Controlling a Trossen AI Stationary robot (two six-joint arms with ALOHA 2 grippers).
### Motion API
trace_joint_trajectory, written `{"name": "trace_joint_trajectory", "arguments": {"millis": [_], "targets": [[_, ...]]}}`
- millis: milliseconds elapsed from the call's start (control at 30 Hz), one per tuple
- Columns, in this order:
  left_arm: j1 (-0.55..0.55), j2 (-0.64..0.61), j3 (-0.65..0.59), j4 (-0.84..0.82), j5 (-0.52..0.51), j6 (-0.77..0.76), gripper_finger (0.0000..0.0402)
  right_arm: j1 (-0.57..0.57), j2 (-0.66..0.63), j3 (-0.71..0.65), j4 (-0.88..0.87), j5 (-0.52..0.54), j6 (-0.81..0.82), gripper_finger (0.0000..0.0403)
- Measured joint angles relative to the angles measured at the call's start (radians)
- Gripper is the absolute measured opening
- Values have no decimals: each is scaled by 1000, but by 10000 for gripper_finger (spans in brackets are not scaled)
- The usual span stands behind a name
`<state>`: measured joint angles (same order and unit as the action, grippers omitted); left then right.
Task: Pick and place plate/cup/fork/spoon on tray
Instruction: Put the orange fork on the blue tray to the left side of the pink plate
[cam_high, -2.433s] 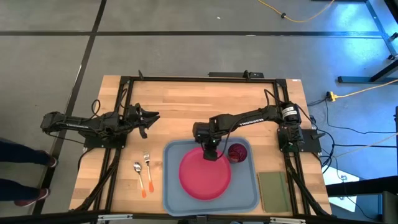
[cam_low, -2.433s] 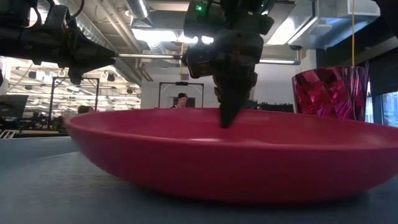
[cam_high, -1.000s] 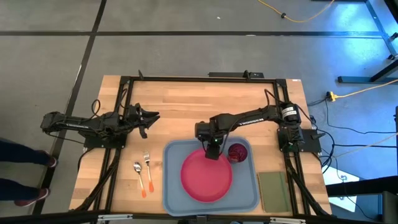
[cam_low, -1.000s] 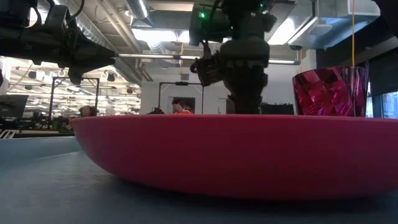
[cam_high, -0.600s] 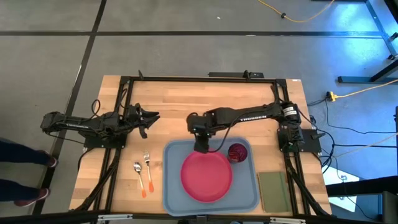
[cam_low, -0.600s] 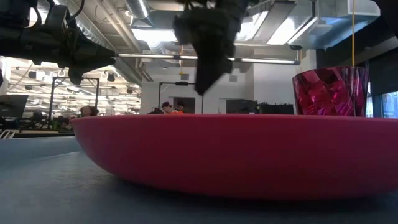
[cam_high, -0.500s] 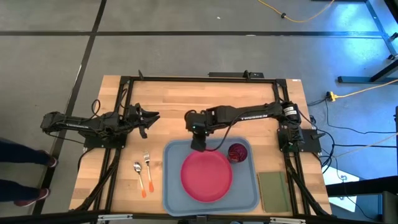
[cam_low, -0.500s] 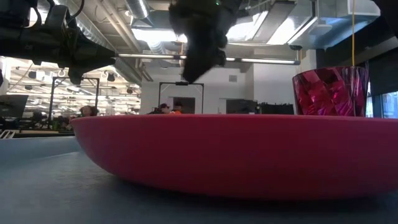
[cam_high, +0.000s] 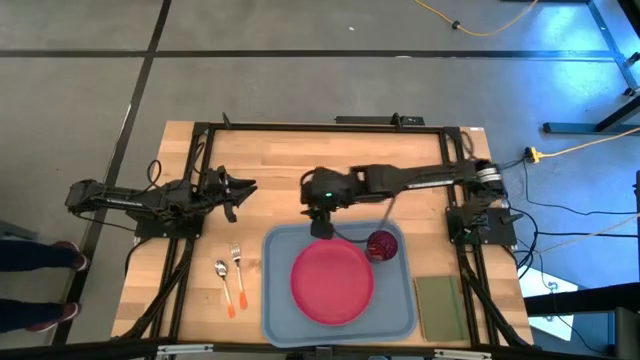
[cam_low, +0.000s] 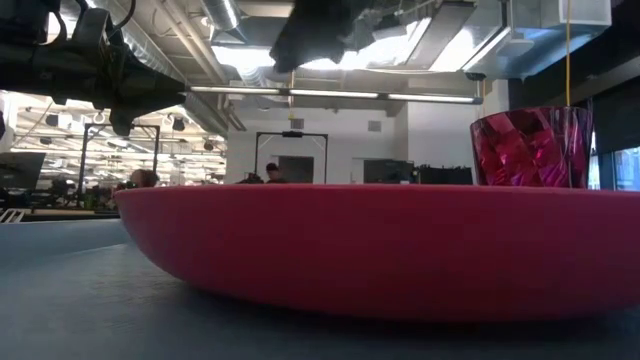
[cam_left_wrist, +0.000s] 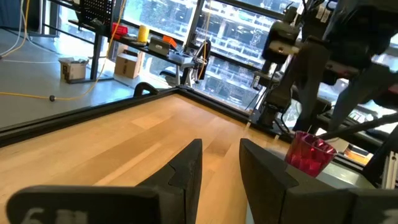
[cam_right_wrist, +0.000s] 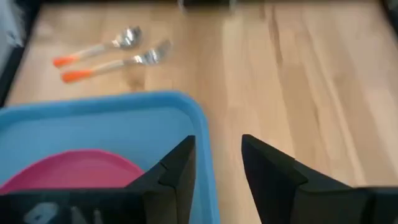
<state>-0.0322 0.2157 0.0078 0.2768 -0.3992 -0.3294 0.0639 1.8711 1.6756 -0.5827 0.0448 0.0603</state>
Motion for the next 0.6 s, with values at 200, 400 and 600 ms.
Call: {"name": "trace_joint_trajectory", "arguments": {"millis": [200, 400, 600], "targets": [[0, 0, 0, -1, 0, 0, 99, -1, -279, -400, 324, -13, -34, 134], [0, 0, 0, -1, 0, 0, 99, -1, -580, -813, 642, -26, -34, 134], [0, 0, 0, -2, 0, 0, 99, -1, -847, -1088, 813, -12, -14, 134]]}}
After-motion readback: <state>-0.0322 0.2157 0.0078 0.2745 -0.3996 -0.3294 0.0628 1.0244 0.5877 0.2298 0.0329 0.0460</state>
